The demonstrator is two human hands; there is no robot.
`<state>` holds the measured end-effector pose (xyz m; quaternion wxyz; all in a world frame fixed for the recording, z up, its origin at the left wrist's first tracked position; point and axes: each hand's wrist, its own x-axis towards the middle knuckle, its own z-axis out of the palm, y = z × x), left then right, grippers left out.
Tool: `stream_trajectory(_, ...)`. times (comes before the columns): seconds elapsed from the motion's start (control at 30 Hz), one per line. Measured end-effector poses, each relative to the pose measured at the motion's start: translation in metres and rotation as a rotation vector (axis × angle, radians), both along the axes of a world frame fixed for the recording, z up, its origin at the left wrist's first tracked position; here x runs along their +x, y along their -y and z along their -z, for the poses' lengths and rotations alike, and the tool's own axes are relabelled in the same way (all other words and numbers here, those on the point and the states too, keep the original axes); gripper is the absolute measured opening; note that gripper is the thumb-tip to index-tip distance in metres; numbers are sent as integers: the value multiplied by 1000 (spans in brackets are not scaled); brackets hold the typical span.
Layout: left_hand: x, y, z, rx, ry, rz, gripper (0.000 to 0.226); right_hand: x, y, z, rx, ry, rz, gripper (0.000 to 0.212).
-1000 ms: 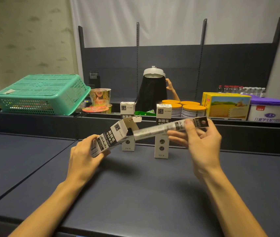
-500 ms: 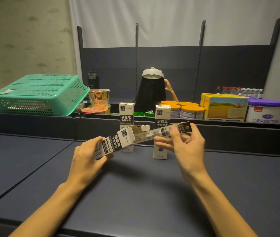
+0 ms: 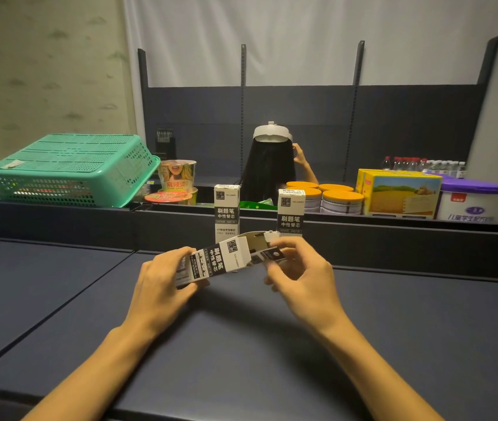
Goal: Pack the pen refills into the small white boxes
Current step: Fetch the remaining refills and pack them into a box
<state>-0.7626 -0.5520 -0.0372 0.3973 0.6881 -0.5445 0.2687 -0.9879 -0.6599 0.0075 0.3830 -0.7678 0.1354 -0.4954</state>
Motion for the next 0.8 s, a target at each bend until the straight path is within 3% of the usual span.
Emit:
stream_trajectory(0.17, 1, 0, 0, -9, -8, -6, 60, 0, 2, 1, -90, 82, 100, 20)
stream_trajectory(0.33, -1, 4, 1, -3, 4, 10, 59, 6, 5, 8, -276, 14, 151, 12)
stream_trajectory(0.8, -4, 6, -1, 22, 9, 38, 57, 12, 8, 15, -316, 29, 157, 14)
